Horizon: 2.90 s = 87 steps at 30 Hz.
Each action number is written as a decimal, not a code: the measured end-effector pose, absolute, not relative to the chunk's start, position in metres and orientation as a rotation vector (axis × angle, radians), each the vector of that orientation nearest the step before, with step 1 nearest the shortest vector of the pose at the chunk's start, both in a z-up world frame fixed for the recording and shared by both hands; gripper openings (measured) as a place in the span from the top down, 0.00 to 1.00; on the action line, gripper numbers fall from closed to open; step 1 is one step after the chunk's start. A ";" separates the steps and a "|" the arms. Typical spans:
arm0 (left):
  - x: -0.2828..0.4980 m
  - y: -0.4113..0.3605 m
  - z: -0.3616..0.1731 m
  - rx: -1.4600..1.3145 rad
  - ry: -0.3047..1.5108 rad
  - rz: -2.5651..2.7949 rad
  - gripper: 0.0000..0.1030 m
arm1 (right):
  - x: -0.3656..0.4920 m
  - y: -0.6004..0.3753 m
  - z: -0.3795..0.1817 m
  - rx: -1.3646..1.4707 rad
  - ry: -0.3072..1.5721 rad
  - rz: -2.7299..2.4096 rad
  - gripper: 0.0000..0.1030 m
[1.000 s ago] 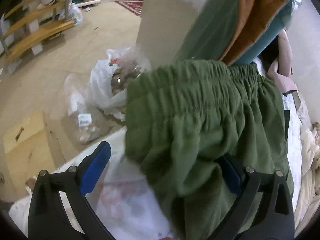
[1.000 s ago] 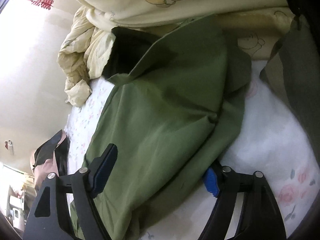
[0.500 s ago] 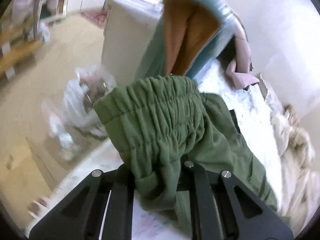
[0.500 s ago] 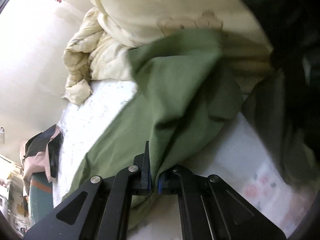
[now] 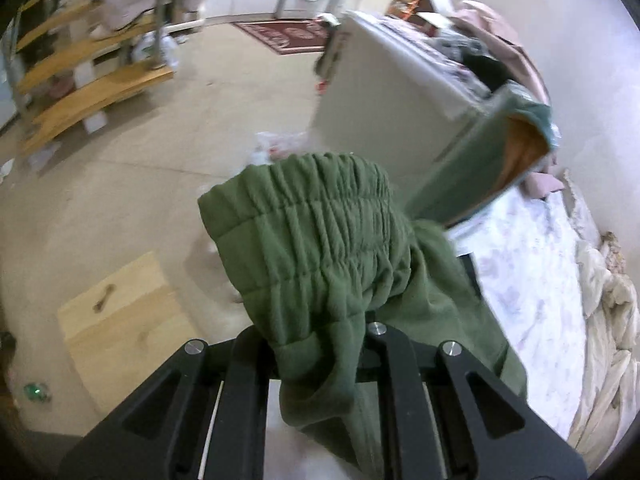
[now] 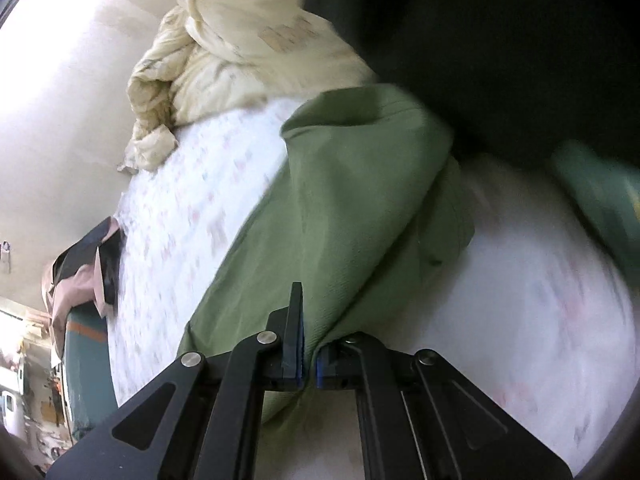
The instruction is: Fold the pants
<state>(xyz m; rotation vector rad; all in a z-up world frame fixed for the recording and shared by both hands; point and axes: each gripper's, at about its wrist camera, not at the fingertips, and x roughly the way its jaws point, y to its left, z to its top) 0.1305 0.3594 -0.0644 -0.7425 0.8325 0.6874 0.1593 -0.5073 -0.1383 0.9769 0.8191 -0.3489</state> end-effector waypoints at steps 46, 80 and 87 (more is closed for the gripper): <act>0.096 0.224 0.036 -0.137 0.637 0.506 0.88 | 0.088 -0.385 -0.144 0.601 1.146 -0.133 0.55; 0.099 0.050 -0.058 0.023 1.082 -0.064 0.25 | 0.129 -0.329 -0.125 0.592 1.107 0.166 0.50; 0.090 0.073 -0.152 0.068 1.466 0.006 0.25 | 0.181 -0.213 -0.122 0.286 1.176 0.406 0.34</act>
